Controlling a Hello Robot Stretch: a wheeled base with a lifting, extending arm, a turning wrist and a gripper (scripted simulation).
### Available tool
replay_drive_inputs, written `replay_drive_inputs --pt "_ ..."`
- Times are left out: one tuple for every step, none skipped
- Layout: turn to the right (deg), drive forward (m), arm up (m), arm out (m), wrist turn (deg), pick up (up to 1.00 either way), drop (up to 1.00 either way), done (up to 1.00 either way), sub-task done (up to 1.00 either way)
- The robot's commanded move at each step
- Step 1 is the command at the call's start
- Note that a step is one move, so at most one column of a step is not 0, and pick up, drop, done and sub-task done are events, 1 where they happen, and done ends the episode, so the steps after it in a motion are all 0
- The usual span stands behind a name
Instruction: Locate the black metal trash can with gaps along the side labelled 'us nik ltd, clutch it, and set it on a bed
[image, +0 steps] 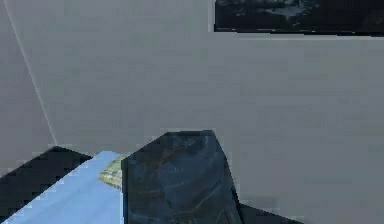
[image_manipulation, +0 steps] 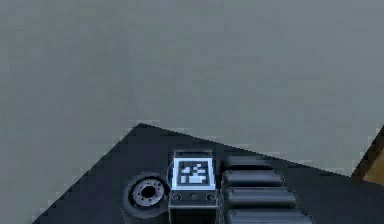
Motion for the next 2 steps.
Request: replay_drive_inputs --pt "-45.0 0.0 0.0 0.0 0.0 0.0 0.0 0.0 0.0" --pt "-45.0 0.0 0.0 0.0 0.0 0.0 0.0 0.0 0.0"
